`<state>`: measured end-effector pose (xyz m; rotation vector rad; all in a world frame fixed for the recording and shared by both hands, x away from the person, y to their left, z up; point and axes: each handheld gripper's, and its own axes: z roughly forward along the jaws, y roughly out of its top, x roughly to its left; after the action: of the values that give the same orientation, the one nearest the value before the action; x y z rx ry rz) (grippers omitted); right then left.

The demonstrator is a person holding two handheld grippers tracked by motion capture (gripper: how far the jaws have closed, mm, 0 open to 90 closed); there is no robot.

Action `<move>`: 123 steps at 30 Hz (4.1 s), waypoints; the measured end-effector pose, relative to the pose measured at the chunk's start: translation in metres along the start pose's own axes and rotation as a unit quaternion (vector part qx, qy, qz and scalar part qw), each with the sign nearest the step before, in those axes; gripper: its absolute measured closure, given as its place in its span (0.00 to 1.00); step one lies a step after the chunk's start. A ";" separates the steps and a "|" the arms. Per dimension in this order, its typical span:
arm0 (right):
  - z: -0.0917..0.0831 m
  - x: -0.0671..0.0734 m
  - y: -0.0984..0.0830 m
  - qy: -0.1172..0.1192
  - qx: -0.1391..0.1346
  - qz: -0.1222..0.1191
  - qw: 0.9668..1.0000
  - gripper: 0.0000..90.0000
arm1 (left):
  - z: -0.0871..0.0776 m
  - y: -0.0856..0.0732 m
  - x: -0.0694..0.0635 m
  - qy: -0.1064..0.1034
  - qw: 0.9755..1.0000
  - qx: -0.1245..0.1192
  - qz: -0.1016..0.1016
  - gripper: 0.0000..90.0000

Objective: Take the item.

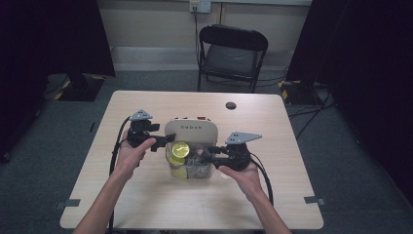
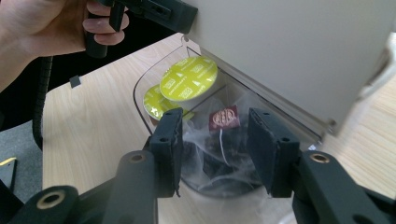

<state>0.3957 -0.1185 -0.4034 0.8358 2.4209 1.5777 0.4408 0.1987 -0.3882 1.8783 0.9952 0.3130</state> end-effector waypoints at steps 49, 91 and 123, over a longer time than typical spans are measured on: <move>0.025 -0.009 0.001 0.004 0.041 0.024 0.999 1.00 | 0.002 -0.001 0.000 -0.005 1.000 0.010 0.000 0.17; 0.005 0.003 0.014 0.023 0.002 0.018 1.000 1.00 | 0.004 -0.003 0.000 -0.003 1.000 0.014 0.003 0.17; -0.038 0.011 0.029 0.020 -0.033 0.004 0.999 1.00 | 0.004 0.000 -0.002 -0.002 1.000 0.016 0.002 0.17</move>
<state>0.3819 -0.1343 -0.3595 0.8120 2.3808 1.6833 0.4417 0.1949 -0.3898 1.9099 0.9986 0.2972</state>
